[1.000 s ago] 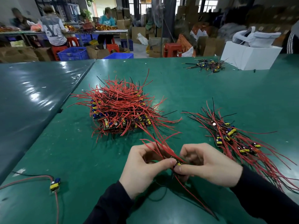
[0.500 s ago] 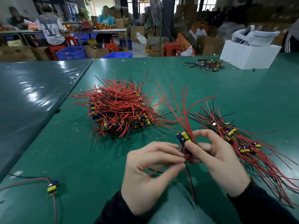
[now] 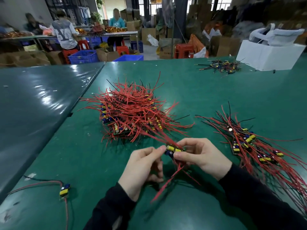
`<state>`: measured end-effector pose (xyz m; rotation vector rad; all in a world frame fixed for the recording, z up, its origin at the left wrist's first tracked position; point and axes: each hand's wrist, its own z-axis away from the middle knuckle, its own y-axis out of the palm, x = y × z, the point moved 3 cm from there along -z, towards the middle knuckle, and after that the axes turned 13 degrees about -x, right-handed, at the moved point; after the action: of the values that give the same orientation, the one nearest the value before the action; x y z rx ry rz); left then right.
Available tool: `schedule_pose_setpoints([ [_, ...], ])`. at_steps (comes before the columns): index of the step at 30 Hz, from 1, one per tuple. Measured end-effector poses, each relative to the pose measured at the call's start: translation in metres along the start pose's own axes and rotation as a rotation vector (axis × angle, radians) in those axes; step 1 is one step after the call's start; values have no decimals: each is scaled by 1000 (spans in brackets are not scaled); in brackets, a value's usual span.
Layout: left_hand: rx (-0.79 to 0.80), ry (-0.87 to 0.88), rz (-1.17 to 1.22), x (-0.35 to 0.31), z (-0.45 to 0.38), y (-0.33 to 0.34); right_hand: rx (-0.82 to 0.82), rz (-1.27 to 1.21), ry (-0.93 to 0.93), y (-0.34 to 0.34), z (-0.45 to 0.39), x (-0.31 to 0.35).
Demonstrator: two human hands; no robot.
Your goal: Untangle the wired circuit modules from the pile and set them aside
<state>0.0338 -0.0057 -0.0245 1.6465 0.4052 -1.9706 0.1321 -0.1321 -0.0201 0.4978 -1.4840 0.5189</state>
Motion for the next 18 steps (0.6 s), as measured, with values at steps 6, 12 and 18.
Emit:
schedule_pose_setpoints([
  [6, -54, 299, -119, 9, -4, 5, -1, 52, -11, 0, 4, -9],
  [12, -139, 553, -262, 10, -5, 4, -23, 16, -79, -3, 5, -8],
  [18, -62, 683, -441, 4, -2, 3, 10, 12, -93, -6, 10, -2],
])
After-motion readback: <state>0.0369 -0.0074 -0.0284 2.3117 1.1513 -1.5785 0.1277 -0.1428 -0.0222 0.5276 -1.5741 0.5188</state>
